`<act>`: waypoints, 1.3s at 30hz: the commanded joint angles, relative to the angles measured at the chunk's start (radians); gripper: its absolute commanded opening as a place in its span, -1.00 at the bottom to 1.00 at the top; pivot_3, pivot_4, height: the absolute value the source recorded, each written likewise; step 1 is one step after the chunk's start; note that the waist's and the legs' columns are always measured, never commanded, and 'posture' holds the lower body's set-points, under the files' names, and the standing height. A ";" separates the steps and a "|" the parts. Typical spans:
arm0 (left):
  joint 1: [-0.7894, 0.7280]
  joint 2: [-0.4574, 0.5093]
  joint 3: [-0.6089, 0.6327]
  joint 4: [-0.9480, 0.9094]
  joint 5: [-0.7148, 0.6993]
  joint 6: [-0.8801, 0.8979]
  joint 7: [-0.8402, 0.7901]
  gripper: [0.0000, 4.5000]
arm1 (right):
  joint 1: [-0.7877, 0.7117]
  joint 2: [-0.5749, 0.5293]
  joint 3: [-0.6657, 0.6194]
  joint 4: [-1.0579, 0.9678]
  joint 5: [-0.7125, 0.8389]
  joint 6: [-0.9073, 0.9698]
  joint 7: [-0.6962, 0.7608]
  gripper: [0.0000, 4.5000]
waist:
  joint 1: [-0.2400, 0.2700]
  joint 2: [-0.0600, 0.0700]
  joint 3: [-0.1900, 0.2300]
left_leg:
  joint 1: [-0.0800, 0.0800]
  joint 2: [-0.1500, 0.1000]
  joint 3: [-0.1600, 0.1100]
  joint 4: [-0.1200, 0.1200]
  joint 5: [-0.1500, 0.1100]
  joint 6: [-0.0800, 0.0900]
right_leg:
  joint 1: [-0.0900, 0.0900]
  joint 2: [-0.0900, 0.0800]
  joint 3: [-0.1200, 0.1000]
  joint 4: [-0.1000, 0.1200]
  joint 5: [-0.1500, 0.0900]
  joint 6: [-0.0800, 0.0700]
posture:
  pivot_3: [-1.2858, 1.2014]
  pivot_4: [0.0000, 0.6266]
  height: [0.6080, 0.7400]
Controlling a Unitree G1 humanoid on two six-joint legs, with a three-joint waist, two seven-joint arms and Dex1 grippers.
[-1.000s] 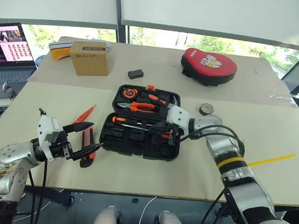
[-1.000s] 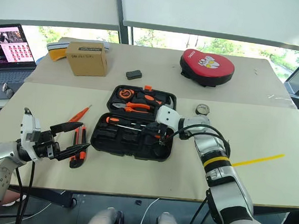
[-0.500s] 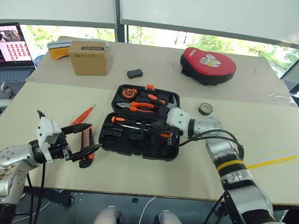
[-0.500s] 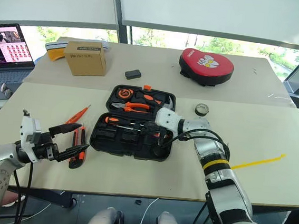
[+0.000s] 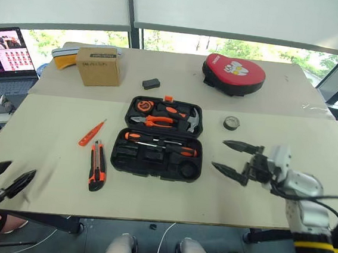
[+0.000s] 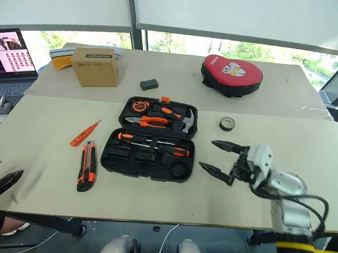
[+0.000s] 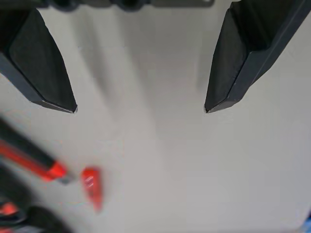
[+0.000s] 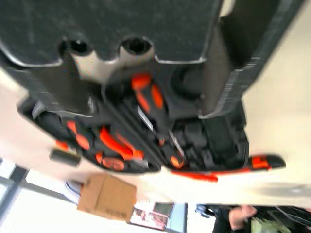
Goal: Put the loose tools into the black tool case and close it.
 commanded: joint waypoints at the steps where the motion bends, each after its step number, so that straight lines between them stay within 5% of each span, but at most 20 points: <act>1: -0.016 0.039 0.005 -0.025 -0.006 0.034 0.011 1.00 | 0.039 -0.023 -0.050 -0.121 0.094 0.052 -0.006 0.99 | 0.006 0.000 0.000 | 0.000 0.000 0.000 0.000 0.000 0.000 | 0.000 0.000 0.000 0.000 0.000 0.000 | 0.03 -0.52 1.00; 6: -0.151 0.117 -0.109 -0.060 -0.009 0.193 0.041 1.00 | 0.044 0.000 -0.058 -0.189 0.081 0.029 -0.080 0.99 | 0.027 -0.003 0.000 | 0.001 0.000 0.001 0.000 -0.004 -0.007 | 0.000 -0.001 -0.002 0.000 0.000 0.000 | 0.03 -0.52 1.00; 14: -0.615 0.177 -0.449 0.022 0.085 0.461 0.136 1.00 | 0.026 0.009 -0.012 -0.305 0.096 0.096 -0.153 0.99 | 0.039 -0.005 0.000 | -0.001 -0.001 0.001 0.000 0.001 -0.001 | 0.000 0.004 -0.001 0.000 0.000 0.000 | 0.03 -0.52 1.00; 20: -0.914 0.108 -0.637 0.275 0.236 0.438 0.181 1.00 | 0.028 0.024 0.005 -0.328 0.080 0.109 -0.193 0.99 | 0.027 -0.007 0.001 | -0.002 -0.001 0.001 0.001 0.001 -0.001 | -0.001 0.010 0.000 0.000 0.000 0.001 | 0.03 -0.52 1.00; 29: -1.056 0.037 -0.748 0.530 0.363 0.337 0.134 1.00 | 0.074 0.027 0.010 -0.381 0.077 0.112 -0.249 0.99 | 0.026 -0.008 0.002 | -0.006 0.000 0.002 0.003 0.001 -0.001 | -0.002 0.013 0.000 0.001 0.000 0.001 | 0.03 -0.52 1.00; 33: -1.061 0.022 -0.734 0.560 0.369 0.300 0.116 0.59 | 0.084 0.023 0.004 -0.393 0.081 0.114 -0.260 1.00 | 0.029 -0.008 0.002 | -0.005 0.000 0.002 0.006 0.001 -0.001 | -0.001 0.013 0.000 0.003 0.000 0.001 | 0.03 -0.52 1.00; 39: -1.053 0.020 -0.708 0.588 0.370 0.208 0.064 -0.51 | 0.100 0.016 0.000 -0.400 0.085 0.114 -0.256 1.00 | 0.036 -0.008 0.002 | -0.007 0.000 0.002 0.009 0.001 -0.001 | -0.001 0.012 -0.001 0.003 0.000 0.001 | 0.03 -0.52 1.00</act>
